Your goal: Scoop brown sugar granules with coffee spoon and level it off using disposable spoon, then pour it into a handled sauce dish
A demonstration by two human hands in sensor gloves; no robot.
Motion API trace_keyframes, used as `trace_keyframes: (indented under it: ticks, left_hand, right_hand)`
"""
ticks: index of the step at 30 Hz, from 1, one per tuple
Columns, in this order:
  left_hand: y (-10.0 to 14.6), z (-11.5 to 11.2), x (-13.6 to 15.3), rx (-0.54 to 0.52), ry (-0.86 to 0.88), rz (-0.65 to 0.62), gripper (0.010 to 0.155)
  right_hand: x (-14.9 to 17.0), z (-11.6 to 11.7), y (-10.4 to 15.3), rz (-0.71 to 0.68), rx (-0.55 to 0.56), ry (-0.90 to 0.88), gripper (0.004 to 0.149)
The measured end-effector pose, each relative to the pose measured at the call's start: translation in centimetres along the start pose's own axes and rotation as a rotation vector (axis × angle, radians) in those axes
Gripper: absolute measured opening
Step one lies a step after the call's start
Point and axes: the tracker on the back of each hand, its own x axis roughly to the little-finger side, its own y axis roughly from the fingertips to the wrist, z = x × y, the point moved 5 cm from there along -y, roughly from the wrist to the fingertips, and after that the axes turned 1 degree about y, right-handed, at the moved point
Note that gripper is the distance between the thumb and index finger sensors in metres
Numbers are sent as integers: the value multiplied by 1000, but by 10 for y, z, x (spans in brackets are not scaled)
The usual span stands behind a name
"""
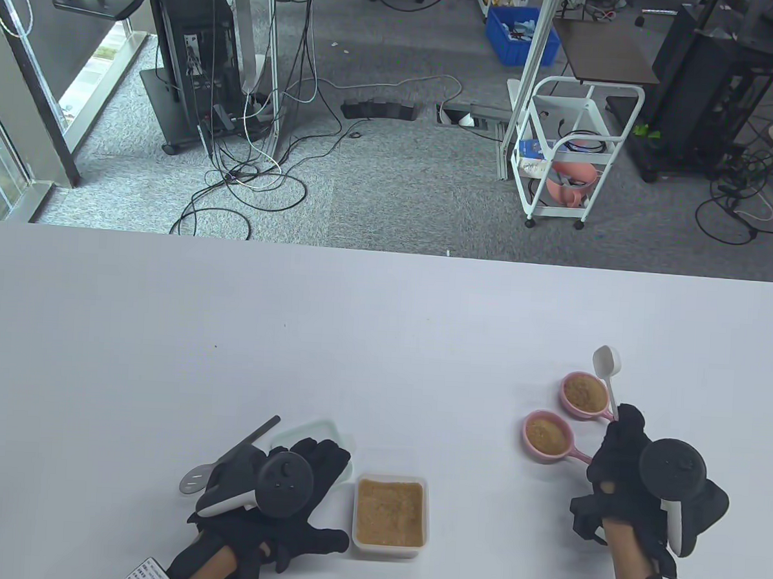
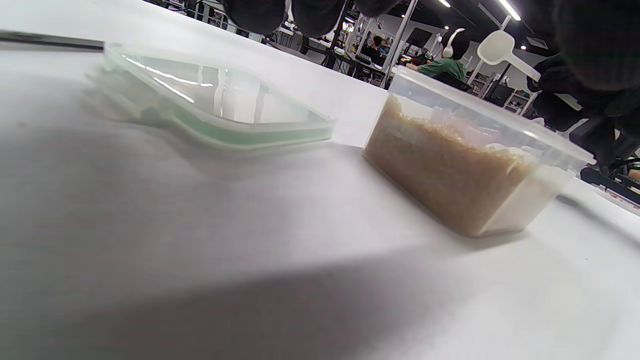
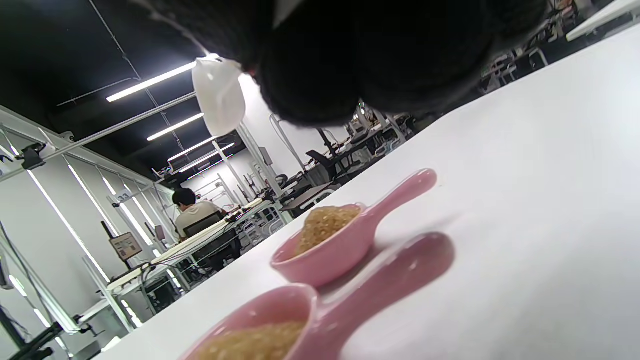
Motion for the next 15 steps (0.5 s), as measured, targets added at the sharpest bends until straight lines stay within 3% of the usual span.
trace_keyframes:
  ticks: [5, 15]
  left_hand:
    - [0, 0, 0, 1, 1, -1, 109]
    - [-1, 0, 0, 3, -1, -1, 109]
  right_hand:
    - [-11, 2, 8, -13, -106, -113, 44]
    - [-45, 21, 31, -123, -267, -120, 40]
